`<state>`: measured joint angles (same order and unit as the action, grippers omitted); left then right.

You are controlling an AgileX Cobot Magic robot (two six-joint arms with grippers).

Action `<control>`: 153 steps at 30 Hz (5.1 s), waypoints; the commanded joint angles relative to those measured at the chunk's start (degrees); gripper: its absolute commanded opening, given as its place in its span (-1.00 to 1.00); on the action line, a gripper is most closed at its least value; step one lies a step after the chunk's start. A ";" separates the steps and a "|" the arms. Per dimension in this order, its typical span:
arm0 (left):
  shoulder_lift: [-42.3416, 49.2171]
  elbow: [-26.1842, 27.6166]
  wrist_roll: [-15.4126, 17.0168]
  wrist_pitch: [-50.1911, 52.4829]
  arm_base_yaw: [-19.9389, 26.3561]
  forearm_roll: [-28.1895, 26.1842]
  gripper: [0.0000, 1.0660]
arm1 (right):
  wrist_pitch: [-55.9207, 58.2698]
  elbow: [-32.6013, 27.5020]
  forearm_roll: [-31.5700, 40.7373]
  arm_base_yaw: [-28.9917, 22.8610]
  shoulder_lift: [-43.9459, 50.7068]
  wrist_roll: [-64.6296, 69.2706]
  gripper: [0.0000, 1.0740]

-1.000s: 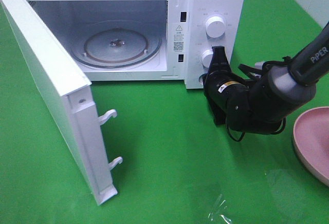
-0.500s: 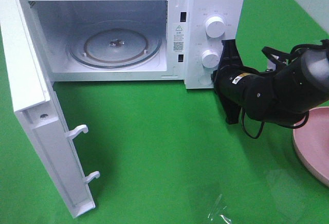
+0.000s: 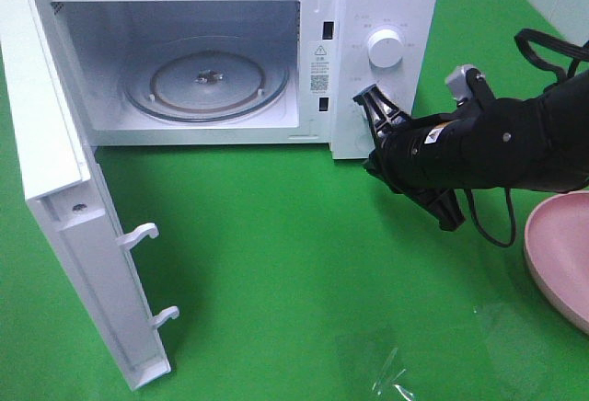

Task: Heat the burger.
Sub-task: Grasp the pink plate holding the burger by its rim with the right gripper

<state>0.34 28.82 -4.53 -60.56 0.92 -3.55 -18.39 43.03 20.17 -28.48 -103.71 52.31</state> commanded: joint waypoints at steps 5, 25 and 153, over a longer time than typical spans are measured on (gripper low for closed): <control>1.09 -0.11 0.00 0.86 0.11 -0.23 0.83 | 11.80 -0.11 -12.83 0.23 3.90 -10.77 -0.90; 1.09 -0.11 0.00 0.86 0.11 -0.23 0.83 | 41.48 -0.11 -32.09 0.40 17.82 -29.39 -0.10; 1.09 -0.11 0.00 0.86 0.11 -0.23 0.83 | 64.23 -0.52 -54.26 6.07 5.56 -19.08 -1.00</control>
<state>0.34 28.82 -4.53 -60.56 0.92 -3.55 43.03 42.74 -31.23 -22.12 -99.12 32.26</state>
